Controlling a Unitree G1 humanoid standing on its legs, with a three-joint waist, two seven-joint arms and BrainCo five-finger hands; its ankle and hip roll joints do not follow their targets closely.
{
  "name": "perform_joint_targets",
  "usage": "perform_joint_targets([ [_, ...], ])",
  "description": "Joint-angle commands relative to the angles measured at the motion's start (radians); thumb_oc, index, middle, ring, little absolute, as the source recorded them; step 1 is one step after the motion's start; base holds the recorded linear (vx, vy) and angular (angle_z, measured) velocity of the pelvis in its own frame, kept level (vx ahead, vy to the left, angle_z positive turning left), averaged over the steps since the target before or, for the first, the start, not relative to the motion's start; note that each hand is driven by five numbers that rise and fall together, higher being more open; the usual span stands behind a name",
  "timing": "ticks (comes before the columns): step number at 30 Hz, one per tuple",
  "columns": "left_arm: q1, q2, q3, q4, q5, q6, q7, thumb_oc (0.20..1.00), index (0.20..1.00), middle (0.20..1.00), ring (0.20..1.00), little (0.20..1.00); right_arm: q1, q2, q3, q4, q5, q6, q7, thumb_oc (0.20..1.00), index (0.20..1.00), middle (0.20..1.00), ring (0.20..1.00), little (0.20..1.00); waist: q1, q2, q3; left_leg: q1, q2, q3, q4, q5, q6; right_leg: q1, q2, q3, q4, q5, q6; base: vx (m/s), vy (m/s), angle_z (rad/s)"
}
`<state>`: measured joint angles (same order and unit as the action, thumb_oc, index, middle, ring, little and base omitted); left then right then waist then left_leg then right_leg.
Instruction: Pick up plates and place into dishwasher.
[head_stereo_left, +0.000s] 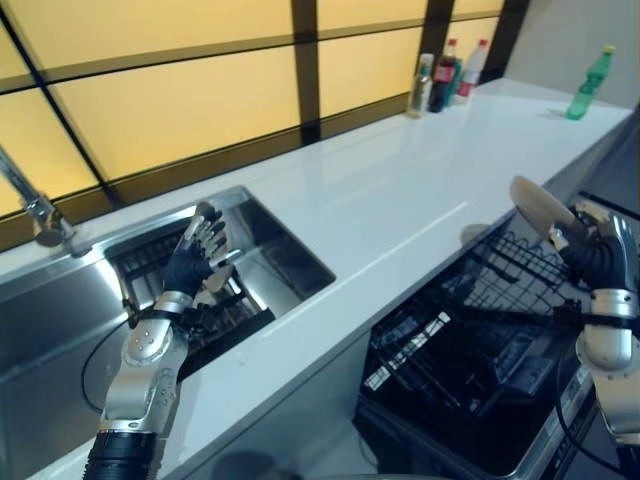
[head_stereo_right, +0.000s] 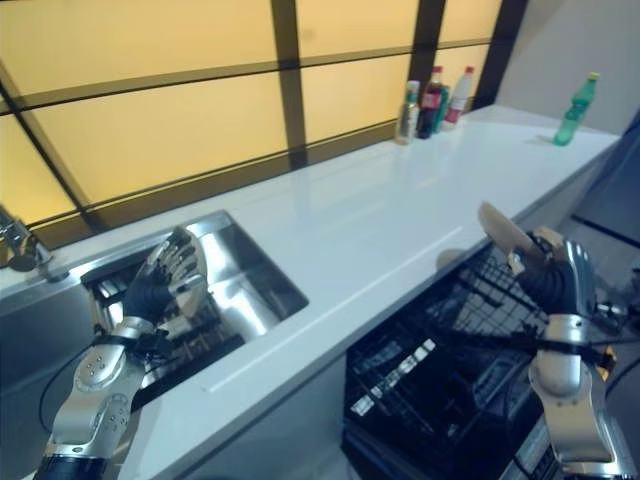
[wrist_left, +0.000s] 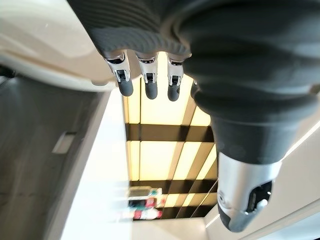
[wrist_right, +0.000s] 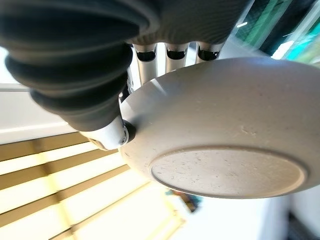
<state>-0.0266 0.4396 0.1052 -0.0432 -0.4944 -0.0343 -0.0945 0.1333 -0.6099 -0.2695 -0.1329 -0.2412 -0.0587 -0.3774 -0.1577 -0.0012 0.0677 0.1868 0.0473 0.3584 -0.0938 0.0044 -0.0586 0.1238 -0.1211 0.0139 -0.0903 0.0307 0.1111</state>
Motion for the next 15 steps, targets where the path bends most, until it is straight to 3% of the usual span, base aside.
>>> perform_joint_targets([
  [1, -0.015, 0.003, 0.058, 0.053, -0.014, -0.078, -0.02, 1.0, 1.0, 1.0, 1.0, 1.0, -0.021, -0.023, -0.083, -0.001, 0.058, -0.02, 0.008, 0.2, 0.2, 0.2, 0.2, 0.2, -0.012, 0.015, -0.032, 0.013, -0.055, -0.005, 0.065, -0.177, 0.102, -0.111, 0.021, -0.033, 0.017, 0.019, 0.047, 0.05, -0.086, -0.25],
  [8, 0.004, -0.005, 0.065, 0.07, -0.005, -0.088, 0.006, 1.0, 1.0, 1.0, 1.0, 1.0, 0.005, -0.01, -0.044, 0.033, 0.13, -0.029, 0.069, 0.2, 0.2, 0.2, 0.2, 0.2, -0.035, 0.027, 0.007, -0.013, -0.053, 0.007, 0.159, -0.215, 0.124, -0.162, 0.022, -0.003, 0.124, -0.018, 0.036, 0.05, -0.061, -0.24],
  [11, 0.021, -0.012, 0.061, 0.064, -0.004, -0.081, 0.018, 1.0, 1.0, 1.0, 1.0, 1.0, 0.022, -0.01, -0.033, 0.061, 0.146, -0.041, 0.101, 0.2, 0.2, 0.2, 0.2, 0.2, -0.041, 0.037, 0.021, -0.014, -0.051, -0.005, 0.2, -0.246, 0.125, -0.162, 0.021, 0.003, 0.15, -0.044, 0.038, 0.14, -0.014, -0.13],
  [15, 0.064, -0.025, 0.057, 0.054, 0.0, -0.087, 0.026, 1.0, 1.0, 1.0, 1.0, 1.0, 0.052, -0.019, -0.024, 0.072, 0.168, -0.048, 0.161, 0.2, 0.2, 0.2, 0.2, 0.2, -0.041, 0.044, 0.034, -0.017, -0.048, -0.002, 0.225, -0.249, 0.122, -0.154, 0.014, 0.005, 0.157, -0.046, 0.036, 0.12, -0.017, -0.07],
])
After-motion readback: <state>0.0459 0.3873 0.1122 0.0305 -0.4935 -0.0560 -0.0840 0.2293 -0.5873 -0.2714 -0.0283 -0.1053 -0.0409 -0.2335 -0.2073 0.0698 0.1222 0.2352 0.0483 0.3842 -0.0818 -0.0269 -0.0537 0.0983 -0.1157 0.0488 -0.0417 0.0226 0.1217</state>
